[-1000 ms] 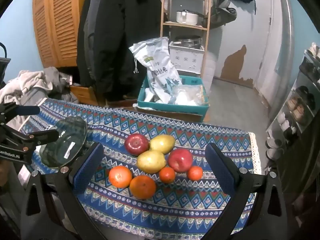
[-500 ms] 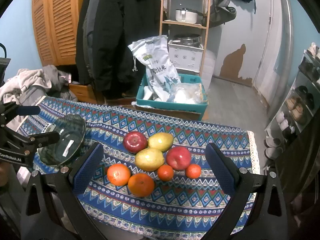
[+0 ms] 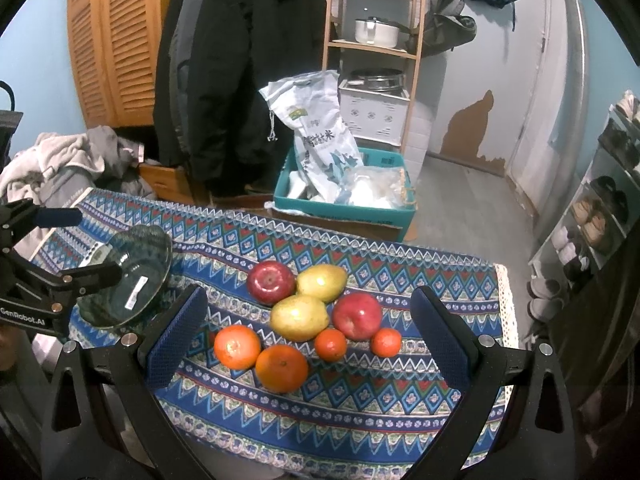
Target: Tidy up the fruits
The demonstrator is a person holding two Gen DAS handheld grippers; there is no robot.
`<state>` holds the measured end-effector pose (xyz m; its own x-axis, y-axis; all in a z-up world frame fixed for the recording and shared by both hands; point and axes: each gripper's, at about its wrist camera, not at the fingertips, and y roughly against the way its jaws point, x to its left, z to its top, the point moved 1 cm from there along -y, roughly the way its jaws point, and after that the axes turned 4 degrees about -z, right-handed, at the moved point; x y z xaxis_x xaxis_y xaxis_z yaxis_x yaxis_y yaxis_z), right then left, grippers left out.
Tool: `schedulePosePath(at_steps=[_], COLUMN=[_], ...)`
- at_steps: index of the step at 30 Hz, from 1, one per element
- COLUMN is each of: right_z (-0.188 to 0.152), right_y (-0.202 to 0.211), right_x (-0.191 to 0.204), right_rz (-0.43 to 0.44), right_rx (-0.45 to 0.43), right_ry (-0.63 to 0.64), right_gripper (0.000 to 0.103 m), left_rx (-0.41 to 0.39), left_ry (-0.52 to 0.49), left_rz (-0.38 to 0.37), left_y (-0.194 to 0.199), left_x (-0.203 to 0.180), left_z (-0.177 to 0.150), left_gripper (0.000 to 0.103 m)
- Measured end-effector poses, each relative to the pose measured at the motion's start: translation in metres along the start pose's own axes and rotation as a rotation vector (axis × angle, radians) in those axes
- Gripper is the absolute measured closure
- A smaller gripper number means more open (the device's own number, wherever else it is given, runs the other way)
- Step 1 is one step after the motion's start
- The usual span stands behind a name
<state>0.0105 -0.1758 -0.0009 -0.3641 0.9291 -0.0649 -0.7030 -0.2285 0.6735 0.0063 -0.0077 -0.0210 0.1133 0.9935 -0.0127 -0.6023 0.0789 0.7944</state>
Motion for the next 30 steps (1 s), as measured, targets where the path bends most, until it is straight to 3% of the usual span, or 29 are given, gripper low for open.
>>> schedulePosePath(at_steps=[30], right_z=[-0.0022], right_y=[0.0001], right_x=[0.0015], right_rz=[0.008], right_rx=[0.009], right_ry=[-0.005], right_gripper=[0.003], left_rx=[0.018], left_ry=[-0.007], left_rz=[-0.014], left_y=[-0.0055], left_x=[-0.0017], left_z=[-0.003], left_gripper=[0.001])
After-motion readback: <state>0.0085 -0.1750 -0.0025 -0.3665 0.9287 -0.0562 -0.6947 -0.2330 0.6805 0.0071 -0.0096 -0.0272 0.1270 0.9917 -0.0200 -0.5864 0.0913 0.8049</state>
